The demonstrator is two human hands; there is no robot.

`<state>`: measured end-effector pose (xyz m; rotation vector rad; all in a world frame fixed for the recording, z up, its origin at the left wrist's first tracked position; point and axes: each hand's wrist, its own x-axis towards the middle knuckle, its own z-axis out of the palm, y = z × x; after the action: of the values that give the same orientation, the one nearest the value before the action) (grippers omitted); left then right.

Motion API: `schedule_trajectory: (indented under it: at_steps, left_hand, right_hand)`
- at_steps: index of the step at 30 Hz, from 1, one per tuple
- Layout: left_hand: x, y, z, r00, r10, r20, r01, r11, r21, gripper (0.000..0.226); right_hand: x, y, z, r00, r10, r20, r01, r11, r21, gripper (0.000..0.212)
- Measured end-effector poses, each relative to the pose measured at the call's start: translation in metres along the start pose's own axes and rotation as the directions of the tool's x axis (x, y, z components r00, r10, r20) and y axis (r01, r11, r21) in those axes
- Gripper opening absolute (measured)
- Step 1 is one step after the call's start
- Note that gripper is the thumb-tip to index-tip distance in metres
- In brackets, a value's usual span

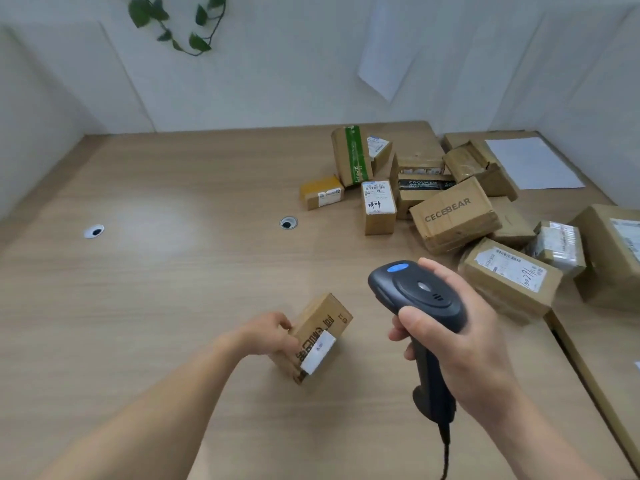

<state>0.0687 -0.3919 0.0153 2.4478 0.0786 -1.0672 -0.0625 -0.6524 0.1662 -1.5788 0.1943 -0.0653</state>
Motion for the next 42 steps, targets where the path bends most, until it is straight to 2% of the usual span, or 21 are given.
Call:
schedule_trajectory:
  at_steps: [3,5,7,9,12,14,17,20,22,24,26,28,31,35,38,42]
  left_hand:
    - [-0.027,-0.011,0.023,0.976,0.024,-0.217,-0.051,0.991,-0.123,0.078]
    - [-0.038,-0.012,0.037,0.940,0.070,-0.334,-0.094,0.994,-0.058,0.074]
    - [-0.050,-0.009,0.053,0.915,0.103,-0.389,-0.100,0.995,0.029,0.074]
    - [-0.058,-0.004,0.067,0.901,0.083,-0.425,-0.053,0.995,0.082,0.076]
    - [-0.067,0.007,0.077,0.886,0.029,-0.463,0.042,0.989,0.142,0.056]
    - [-0.071,0.009,0.078,0.886,0.000,-0.464,0.085,0.983,0.162,0.041]
    - [-0.075,0.005,0.075,0.902,-0.026,-0.431,0.110,0.979,0.171,0.041]
    - [-0.078,-0.005,0.062,0.921,-0.039,-0.387,0.099,0.986,0.137,0.055]
    - [-0.079,-0.018,0.051,0.932,-0.038,-0.360,0.079,0.992,0.098,0.072]
    - [-0.086,-0.034,0.038,0.945,-0.064,-0.321,0.030,0.994,-0.109,0.093]
    - [-0.098,-0.053,0.021,0.958,-0.063,-0.279,-0.060,0.908,-0.415,0.104]
    - [-0.112,-0.069,0.001,0.960,-0.017,-0.278,-0.158,0.791,-0.591,0.108]
    - [-0.138,-0.081,-0.030,0.937,0.069,-0.343,-0.300,0.661,-0.688,0.107]
    - [-0.169,-0.095,-0.066,0.898,0.146,-0.415,-0.417,0.582,-0.698,0.101]
    - [-0.187,-0.114,-0.093,0.903,0.164,-0.398,-0.412,0.594,-0.691,0.095]
    - [-0.219,-0.139,-0.133,0.942,0.193,-0.275,-0.316,0.790,-0.526,0.089]
  right_hand:
    - [-0.023,-0.003,-0.002,0.999,-0.018,0.044,0.018,1.000,0.005,0.069]
    - [-0.036,-0.002,-0.005,0.998,-0.019,0.064,0.019,1.000,-0.001,0.067]
    - [-0.051,0.000,-0.008,0.995,-0.024,0.092,0.024,1.000,-0.003,0.070]
    - [-0.065,0.001,-0.014,0.994,-0.025,0.103,0.026,1.000,-0.013,0.082]
    - [-0.081,0.001,-0.021,0.994,-0.026,0.104,0.028,0.999,-0.020,0.088]
    - [-0.090,0.001,-0.024,0.994,-0.025,0.103,0.027,1.000,-0.016,0.086]
    - [-0.099,0.000,-0.028,0.995,-0.022,0.098,0.023,1.000,-0.015,0.082]
    - [-0.104,-0.001,-0.022,0.997,-0.017,0.074,0.017,1.000,-0.011,0.083]
    - [-0.104,-0.001,-0.012,0.998,-0.016,0.064,0.016,1.000,-0.012,0.082]
    - [-0.104,0.001,0.003,0.997,-0.010,0.070,0.011,1.000,-0.011,0.081]
    - [-0.105,0.001,0.022,0.996,-0.008,0.090,0.010,1.000,-0.017,0.081]
    - [-0.106,0.001,0.043,0.993,-0.008,0.114,0.011,1.000,-0.028,0.081]
    - [-0.106,0.000,0.074,0.987,-0.014,0.158,0.022,0.998,-0.051,0.078]
    - [-0.106,-0.012,0.112,0.975,-0.055,0.217,0.072,0.995,-0.073,0.074]
    - [-0.105,-0.022,0.137,0.958,-0.092,0.271,0.122,0.988,-0.098,0.070]
    - [-0.108,-0.028,0.162,0.936,-0.134,0.326,0.205,0.959,-0.195,0.077]
